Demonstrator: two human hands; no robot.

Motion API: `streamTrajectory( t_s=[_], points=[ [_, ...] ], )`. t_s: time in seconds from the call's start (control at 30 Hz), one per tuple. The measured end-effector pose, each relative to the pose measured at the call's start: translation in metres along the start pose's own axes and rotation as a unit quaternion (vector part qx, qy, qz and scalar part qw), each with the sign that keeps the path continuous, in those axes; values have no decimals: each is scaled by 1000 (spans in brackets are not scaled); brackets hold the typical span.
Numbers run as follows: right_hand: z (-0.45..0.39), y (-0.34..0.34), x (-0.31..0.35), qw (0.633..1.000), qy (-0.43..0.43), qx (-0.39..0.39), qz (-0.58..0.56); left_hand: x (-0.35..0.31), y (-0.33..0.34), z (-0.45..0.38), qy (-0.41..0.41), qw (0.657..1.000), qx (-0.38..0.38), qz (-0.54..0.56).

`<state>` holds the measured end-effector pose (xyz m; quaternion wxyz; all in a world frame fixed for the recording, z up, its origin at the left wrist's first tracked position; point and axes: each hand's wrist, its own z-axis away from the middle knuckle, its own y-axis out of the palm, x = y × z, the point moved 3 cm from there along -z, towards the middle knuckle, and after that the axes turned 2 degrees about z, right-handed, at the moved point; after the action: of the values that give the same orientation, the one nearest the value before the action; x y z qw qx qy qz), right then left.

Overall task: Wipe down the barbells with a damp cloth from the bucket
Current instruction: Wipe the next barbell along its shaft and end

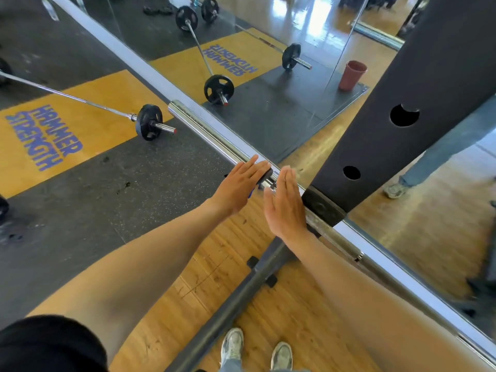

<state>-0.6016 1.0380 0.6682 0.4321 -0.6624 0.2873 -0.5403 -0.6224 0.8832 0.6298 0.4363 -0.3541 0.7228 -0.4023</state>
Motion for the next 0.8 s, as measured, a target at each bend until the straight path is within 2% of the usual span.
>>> streamTrajectory(
  t_s=[0.13,0.33,0.4,0.47,0.53,0.63,0.7,0.73,0.8],
  points=[
    [-42,-1,14,996,77,-29,-34,3,-15,-15,1,1000,19,-22],
    [-97,18,9,988,148,41,15,44,-29,-14,-96,994,-25,-38],
    [-95,22,10,986,165,20,0,25,-20,-12,-72,997,-25,-24],
    [-92,24,14,985,169,-13,20,4,-2,-3,7,999,-13,-37],
    [-90,26,17,984,168,-32,45,10,2,1,49,998,-6,-48],
    [-87,28,20,983,147,-45,97,50,-17,-7,-46,998,-31,-22],
    [-85,30,20,983,134,-63,111,51,-26,-11,-98,993,-54,-22],
    [-86,31,20,984,131,-62,106,44,-24,-10,-97,993,-66,-9],
    [-86,32,19,985,132,-53,93,27,-6,-2,-44,997,-59,2]
  ],
)
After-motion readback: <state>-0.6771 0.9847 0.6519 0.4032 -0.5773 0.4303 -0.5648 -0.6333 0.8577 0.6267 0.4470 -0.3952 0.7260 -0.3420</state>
